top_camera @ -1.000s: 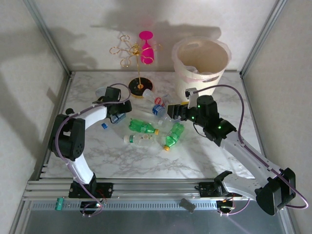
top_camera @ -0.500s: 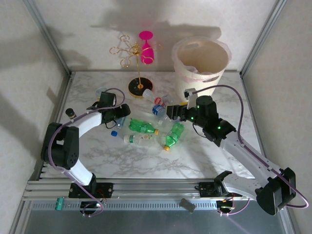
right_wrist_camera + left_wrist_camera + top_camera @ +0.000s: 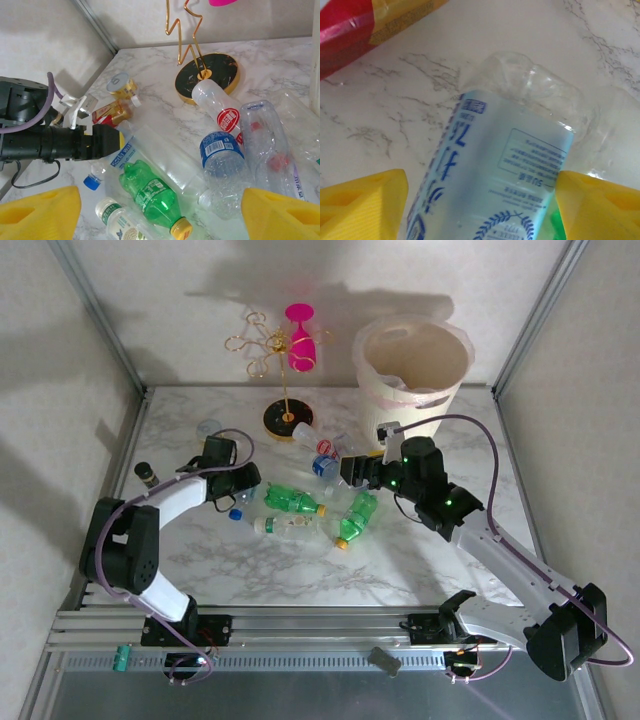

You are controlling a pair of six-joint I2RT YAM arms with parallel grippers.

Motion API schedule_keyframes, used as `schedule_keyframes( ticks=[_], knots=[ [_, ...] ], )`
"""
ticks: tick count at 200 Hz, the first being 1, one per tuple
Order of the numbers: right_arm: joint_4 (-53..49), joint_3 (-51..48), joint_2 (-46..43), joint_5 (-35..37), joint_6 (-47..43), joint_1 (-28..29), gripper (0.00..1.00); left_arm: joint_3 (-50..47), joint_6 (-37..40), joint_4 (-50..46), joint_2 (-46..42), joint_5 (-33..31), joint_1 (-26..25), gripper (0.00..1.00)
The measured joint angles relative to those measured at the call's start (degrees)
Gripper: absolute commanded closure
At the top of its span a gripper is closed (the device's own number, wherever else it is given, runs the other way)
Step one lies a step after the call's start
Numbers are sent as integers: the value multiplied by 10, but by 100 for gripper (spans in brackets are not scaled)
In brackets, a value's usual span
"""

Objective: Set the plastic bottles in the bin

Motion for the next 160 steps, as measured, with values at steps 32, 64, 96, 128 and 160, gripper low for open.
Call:
schedule_keyframes(
  ticks=[32,64,96,128,160],
  knots=[
    [0,0,0,0,0,0,16,0,8,-2,21,-23,0,20],
    [0,-1,4,0,0,0,16,3,14,-4,41,-37,-5,19],
    [0,-2,7,0,0,1,16,12,21,-8,44,-47,-6,35],
    [0,-2,7,0,0,3,16,16,23,-10,43,-57,-6,47],
    [-2,-2,7,1,0,5,16,16,24,-28,18,-72,-12,49]
  ],
)
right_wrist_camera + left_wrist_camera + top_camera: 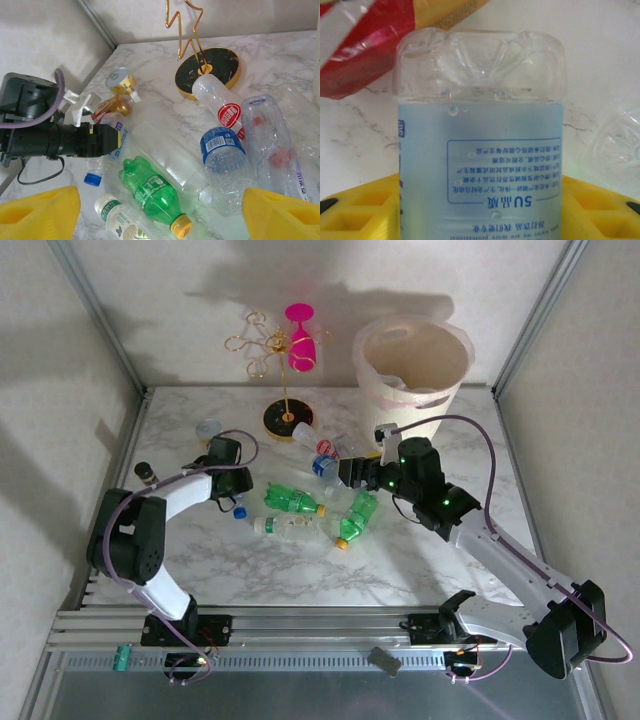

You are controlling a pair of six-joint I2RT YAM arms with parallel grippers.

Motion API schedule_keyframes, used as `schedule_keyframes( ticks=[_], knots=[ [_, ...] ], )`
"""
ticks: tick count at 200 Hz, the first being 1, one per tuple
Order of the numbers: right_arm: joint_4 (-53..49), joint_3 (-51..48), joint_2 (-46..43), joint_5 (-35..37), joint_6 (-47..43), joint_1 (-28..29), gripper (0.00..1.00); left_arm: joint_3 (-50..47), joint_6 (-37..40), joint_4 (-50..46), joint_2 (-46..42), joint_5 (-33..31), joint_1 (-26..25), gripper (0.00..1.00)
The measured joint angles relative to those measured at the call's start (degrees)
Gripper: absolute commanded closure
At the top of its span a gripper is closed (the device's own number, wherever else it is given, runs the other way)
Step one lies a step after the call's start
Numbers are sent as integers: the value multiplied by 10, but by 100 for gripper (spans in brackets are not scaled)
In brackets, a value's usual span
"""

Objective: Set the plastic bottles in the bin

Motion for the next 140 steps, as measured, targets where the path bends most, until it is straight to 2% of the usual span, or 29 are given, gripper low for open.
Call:
schedule_keyframes(
  ticks=[45,80,105,140],
  knots=[
    [-14,19,1,9,0,17,16,2,0,-25,-97,-37,-41,49],
    [-24,51,7,9,5,24,14,5,11,-30,-228,-32,-92,51],
    [-16,59,5,-17,18,24,13,4,32,-6,-332,20,-131,51],
    [31,59,-13,-107,39,24,13,-26,54,52,-440,130,-145,50]
  ],
)
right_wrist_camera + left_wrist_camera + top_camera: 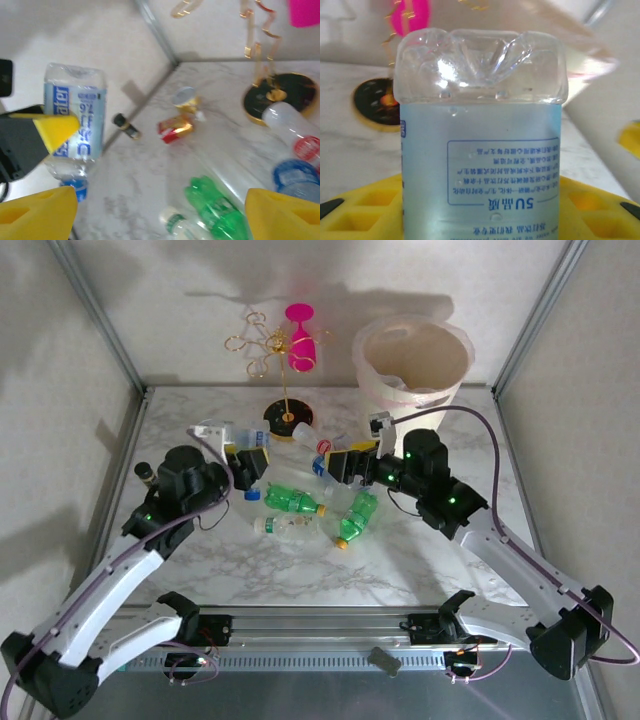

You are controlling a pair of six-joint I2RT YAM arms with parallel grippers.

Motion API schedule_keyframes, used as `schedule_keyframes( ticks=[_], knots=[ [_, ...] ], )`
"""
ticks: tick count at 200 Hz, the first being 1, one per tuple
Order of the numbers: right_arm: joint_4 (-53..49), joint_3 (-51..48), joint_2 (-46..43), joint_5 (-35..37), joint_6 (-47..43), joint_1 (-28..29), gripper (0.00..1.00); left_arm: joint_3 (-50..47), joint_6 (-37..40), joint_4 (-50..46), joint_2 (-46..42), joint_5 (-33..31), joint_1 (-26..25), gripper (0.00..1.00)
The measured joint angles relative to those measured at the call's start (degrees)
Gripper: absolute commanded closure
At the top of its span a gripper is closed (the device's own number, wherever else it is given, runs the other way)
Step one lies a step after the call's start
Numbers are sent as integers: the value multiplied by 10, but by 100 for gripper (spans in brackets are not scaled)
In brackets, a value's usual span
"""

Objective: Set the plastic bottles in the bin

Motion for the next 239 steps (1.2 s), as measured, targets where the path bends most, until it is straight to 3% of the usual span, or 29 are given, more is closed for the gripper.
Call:
schedule_keyframes(
  ticks=[24,48,115,165,217,239],
  knots=[
    [34,14,-3,-77,20,0,10,-10,24,10,-30,59,-24,51],
    [49,48,12,-129,39,3,5,-9,51,5,-32,70,-46,51],
    [19,145,125,-134,54,57,1,50,107,-46,19,17,-111,53],
    [19,146,167,-126,91,61,9,63,117,-59,34,-53,-142,54],
    [36,146,173,-97,124,68,23,66,117,-61,41,-104,-155,54],
    [43,146,184,-92,132,74,24,68,117,-64,51,-117,-164,54]
  ],
)
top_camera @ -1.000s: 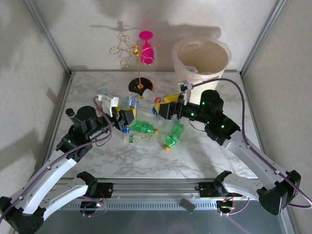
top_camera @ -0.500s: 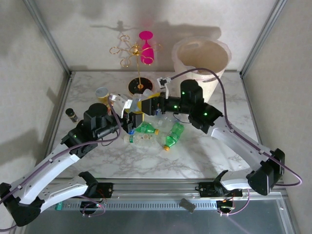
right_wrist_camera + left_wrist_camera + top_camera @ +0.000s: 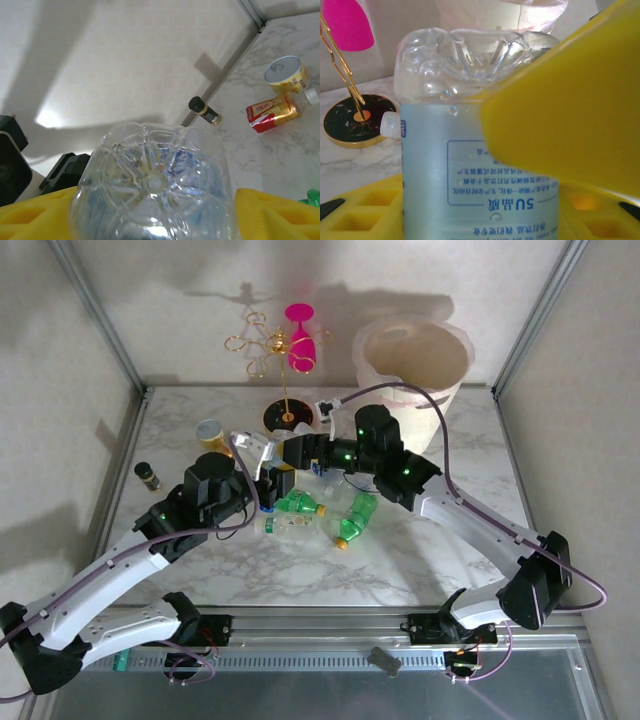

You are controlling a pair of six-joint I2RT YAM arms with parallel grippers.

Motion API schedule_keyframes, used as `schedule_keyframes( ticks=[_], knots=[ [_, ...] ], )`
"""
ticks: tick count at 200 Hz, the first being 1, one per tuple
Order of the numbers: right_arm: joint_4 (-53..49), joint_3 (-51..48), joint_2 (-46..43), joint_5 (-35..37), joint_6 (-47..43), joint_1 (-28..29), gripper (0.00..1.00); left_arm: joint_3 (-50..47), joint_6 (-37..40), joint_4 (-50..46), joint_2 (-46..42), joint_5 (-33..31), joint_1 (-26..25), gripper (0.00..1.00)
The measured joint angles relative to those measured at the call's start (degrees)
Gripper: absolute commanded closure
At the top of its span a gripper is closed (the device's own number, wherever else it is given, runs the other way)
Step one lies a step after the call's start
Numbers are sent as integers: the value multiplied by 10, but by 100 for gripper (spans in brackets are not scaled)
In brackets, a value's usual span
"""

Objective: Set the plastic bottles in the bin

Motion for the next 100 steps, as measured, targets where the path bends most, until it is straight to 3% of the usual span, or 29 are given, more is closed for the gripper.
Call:
schedule_keyframes(
  ticks=[58,100],
  knots=[
    [14,-9,16,9,18,12,45,3,0,-9,11,-19,-9,50],
    [17,-16,9,17,26,12,49,5,4,-12,12,-17,-13,30]
  ],
)
